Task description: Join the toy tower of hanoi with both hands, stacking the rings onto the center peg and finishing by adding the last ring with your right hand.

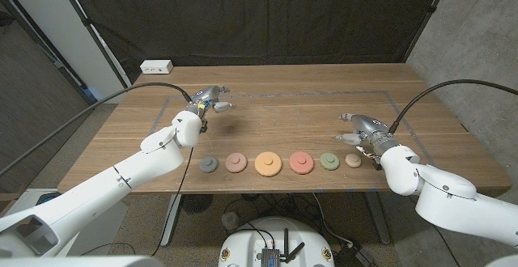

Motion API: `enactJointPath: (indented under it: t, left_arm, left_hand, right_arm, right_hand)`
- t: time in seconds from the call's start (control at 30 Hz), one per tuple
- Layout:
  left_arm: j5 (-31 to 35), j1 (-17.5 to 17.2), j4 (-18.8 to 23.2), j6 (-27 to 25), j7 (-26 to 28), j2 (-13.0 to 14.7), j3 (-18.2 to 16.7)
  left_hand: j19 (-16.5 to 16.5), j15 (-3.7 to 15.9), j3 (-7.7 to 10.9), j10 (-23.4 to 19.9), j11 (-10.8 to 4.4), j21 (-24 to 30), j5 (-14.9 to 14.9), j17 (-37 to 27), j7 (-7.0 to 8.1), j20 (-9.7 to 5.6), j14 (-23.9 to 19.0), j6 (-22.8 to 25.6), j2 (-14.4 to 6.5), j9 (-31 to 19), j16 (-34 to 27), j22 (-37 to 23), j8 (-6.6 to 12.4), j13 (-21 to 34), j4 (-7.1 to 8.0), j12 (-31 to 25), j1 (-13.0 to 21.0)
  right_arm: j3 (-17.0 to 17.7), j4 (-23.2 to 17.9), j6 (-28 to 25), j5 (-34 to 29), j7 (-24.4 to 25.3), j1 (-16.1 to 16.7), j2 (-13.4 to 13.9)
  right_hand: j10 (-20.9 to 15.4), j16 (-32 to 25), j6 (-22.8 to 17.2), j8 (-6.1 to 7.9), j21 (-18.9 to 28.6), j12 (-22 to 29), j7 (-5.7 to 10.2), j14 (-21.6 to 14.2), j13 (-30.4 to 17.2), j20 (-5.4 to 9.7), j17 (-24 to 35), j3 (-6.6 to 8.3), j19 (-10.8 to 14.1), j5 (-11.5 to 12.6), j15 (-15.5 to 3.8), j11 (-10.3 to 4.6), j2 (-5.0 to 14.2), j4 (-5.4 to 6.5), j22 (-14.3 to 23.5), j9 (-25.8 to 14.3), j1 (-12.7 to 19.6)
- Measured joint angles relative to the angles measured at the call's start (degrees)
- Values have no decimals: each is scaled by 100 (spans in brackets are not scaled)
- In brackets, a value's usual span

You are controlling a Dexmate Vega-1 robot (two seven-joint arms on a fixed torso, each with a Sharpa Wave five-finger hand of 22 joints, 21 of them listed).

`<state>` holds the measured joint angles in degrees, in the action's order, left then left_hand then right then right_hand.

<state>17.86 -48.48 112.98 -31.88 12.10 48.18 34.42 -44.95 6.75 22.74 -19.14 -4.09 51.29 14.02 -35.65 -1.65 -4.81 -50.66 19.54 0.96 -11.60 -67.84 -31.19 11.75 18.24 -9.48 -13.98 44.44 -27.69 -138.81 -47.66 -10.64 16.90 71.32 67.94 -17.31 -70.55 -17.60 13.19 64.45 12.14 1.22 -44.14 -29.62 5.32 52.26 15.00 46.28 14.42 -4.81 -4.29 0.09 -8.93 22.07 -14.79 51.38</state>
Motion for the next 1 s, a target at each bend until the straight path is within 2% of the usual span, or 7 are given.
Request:
enactJointPath:
  t: [0.1, 0.37, 0.9, 1.0]
  left_arm:
    - [-10, 0, -15, 24, 10, -8, -4]
    - [-41, -2, -60, 97, 62, -41, -6]
    - [-65, -6, -123, 188, 81, -86, 0]
    - [-67, 13, -136, 208, 77, -98, 22]
  left_hand:
    - [0, 0, -7, 0, 0, 0, 0, 9, 30, 0, 0, 30, 0, 0, 0, 0, 0, 0, 7, 0, 0]
    - [-14, 0, -47, -74, -71, 87, 0, 35, 62, -14, 0, 62, -23, 0, -62, 13, 0, 27, 15, 0, 23]
    - [-22, 9, -64, -104, -44, 131, 0, 62, 61, -21, -32, 121, -23, 0, -105, 13, 0, 34, 29, -22, 23]
    - [-22, 9, -94, -104, -44, 131, 0, 85, 61, -21, -32, 122, -23, 0, -105, 13, 0, 53, -1, -22, 23]
  right_arm:
    - [31, -67, -1, 2, 32, 77, 43]
    - [92, -243, -56, 2, 92, 281, 155]
    - [167, -587, -230, -65, 250, 655, 406]
    - [168, -657, -288, -89, 263, 706, 465]
  right_hand:
    - [-2, -25, 0, 0, 40, 0, 0, 0, 0, 0, -26, -25, 0, 0, 0, -2, 0, 25, -2, 0, 0]
    - [-42, -33, -53, 0, 83, 0, 11, 0, -29, 0, -54, -48, 0, 0, 0, -1, 0, 1, -29, 0, 0]
    - [-42, -65, -7, 0, 127, 0, 8, 1, -28, 21, -96, -47, -20, 0, -1, -1, 53, 1, -76, -26, 53]
    - [-42, -65, -8, 0, 127, 0, 9, 21, -28, -11, -107, -47, -53, 0, -21, -1, 53, 1, -82, -26, 53]
